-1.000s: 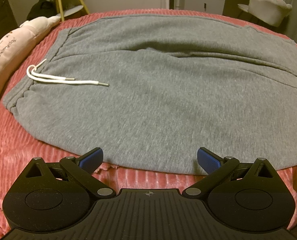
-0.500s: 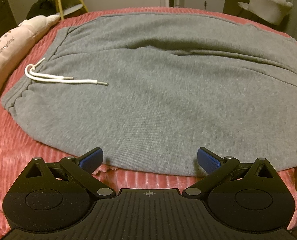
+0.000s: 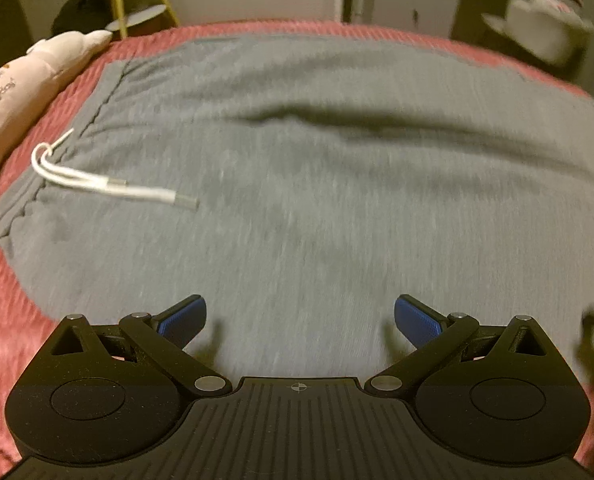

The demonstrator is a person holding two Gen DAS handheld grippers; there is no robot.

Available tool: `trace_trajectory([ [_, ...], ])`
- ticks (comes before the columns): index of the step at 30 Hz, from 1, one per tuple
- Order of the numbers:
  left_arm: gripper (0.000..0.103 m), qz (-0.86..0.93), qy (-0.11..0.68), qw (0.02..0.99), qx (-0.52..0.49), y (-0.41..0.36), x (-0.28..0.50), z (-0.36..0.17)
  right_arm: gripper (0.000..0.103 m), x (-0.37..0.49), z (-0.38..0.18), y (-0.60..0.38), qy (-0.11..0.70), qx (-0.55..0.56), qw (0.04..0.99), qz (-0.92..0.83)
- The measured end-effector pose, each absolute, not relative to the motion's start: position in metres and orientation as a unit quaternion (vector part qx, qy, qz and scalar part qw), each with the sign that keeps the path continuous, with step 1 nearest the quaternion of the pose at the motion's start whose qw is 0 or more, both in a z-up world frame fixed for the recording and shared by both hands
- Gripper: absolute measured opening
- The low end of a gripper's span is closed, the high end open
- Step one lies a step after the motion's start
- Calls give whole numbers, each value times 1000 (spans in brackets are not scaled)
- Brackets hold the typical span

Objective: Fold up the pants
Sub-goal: 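Move both tools to the pant leg hems and close on them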

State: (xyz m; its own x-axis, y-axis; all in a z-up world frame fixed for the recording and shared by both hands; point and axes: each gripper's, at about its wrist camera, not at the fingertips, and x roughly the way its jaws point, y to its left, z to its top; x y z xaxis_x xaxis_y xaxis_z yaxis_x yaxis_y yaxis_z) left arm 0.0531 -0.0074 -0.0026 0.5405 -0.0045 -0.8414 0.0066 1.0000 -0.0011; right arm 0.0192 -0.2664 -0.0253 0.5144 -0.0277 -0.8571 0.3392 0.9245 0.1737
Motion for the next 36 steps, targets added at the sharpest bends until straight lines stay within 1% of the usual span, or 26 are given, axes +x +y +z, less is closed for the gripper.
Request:
trace_trajectory([
  [6,103,68,420,904,-41,-2,120,4,99,40,-37,-266,511,125,845,-98],
  [9,103,150,373,915,-29,12,140,-10,99,70,-25,-274,561,109,819,-52],
  [11,103,190,351,917,-18,22,147,-23,99,94,1,-295,513,140,846,-39],
  [14,103,210,343,915,-22,33,157,-39,98,160,33,-330,445,171,876,-72],
  [16,103,202,341,918,-30,39,158,-40,84,214,39,-351,419,186,884,-87],
  [17,103,197,335,921,-34,40,156,-40,65,237,39,-359,414,193,884,-100],
  [18,103,192,325,925,-36,42,153,-41,49,263,38,-368,410,202,881,-119],
  [19,103,188,318,929,-36,41,152,-43,46,292,35,-377,406,211,878,-143],
  [21,103,184,310,932,-33,38,149,-49,47,330,30,-388,400,221,872,-175],
  [22,103,182,312,932,-32,37,149,-52,51,351,25,-395,406,230,862,-200],
  [23,103,181,319,930,-32,37,151,-56,68,364,21,-399,409,240,853,-215],
  [24,103,180,326,928,-33,36,153,-60,83,375,16,-404,410,257,844,-231],
  [28,103,178,320,929,-47,39,153,-69,84,409,-10,-414,419,301,811,-275],
  [31,103,179,316,930,-52,41,152,-71,82,419,-29,-409,442,274,797,-306],
  [32,103,180,315,930,-51,40,151,-71,77,416,-32,-408,443,267,797,-311],
  [34,103,179,314,931,-54,41,151,-72,57,412,-33,-404,434,239,804,-327],
  [35,103,178,315,930,-59,42,151,-72,40,406,-31,-400,432,228,808,-329],
  [36,103,176,316,930,-66,43,151,-72,16,400,-28,-400,429,222,814,-322],
])
